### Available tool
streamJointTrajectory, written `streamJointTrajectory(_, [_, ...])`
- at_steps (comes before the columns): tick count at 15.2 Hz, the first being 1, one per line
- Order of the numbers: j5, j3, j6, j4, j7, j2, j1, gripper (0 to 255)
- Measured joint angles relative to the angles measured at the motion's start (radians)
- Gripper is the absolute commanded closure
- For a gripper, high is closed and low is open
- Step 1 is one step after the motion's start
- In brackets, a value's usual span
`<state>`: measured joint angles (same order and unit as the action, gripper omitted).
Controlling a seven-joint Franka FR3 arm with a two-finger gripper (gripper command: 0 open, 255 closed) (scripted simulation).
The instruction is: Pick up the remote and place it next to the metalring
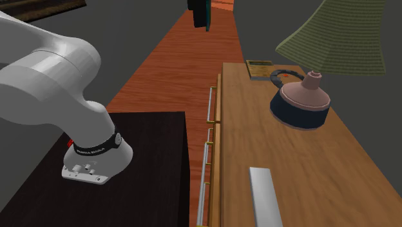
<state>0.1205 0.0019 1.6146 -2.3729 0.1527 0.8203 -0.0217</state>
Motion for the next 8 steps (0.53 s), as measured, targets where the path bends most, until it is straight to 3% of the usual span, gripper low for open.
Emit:
streamJointTrajectory(2, [-0.008, -0.01, 0.012, -0.013, 0.021, -0.002, 0.002, 0])
streamJointTrajectory(8, [-0.097, -0.121, 0.122, -0.134, 0.271, -0.016, 0.022, 0])
